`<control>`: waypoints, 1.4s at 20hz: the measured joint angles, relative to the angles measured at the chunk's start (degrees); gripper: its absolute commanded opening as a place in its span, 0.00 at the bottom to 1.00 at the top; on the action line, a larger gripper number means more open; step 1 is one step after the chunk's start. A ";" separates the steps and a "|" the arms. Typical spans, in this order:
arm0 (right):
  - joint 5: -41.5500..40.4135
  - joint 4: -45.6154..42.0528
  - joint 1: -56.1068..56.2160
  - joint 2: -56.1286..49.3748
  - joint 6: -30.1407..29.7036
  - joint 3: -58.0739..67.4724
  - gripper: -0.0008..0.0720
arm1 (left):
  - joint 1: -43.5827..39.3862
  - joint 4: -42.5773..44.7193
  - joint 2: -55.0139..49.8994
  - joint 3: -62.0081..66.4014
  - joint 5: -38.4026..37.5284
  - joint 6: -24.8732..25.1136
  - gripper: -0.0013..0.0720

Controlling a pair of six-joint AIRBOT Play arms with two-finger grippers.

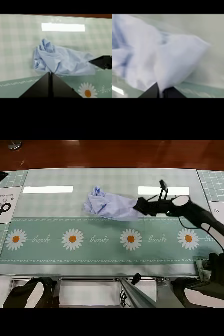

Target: Fold the shirts.

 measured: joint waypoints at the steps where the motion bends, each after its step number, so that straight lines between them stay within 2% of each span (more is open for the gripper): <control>1: 2.16 -1.53 -0.15 1.33 0.20 3.56 0.05 | -0.13 -0.02 -0.39 0.00 0.02 0.20 0.04; 3: 7.30 -5.86 -1.09 4.00 3.65 13.05 0.05 | -0.63 0.00 -1.46 0.00 0.09 0.87 0.04; 7: 19.58 -16.70 -5.25 6.23 14.73 33.73 0.05 | -2.80 -0.02 -4.46 0.00 0.22 1.86 0.04; 12: 34.16 -24.33 -14.49 6.91 23.87 47.19 0.05 | -7.52 -0.04 -8.31 -0.02 0.31 3.06 0.04; 15: 43.71 -26.58 -21.29 6.99 25.75 49.64 0.05 | -9.92 -0.07 -9.81 -0.02 0.31 3.96 0.04; 20: 58.84 -32.54 -31.91 7.58 25.59 50.75 0.05 | -11.13 -0.07 -10.97 -0.02 2.47 5.66 0.04; 23: 63.19 -36.92 -36.57 9.31 25.53 50.93 0.05 | -11.32 -0.04 -12.07 -0.02 5.70 6.58 0.04; 28: 65.66 -44.68 -42.16 11.76 26.14 50.97 0.05 | -11.32 1.46 -16.02 -0.02 12.48 7.93 0.04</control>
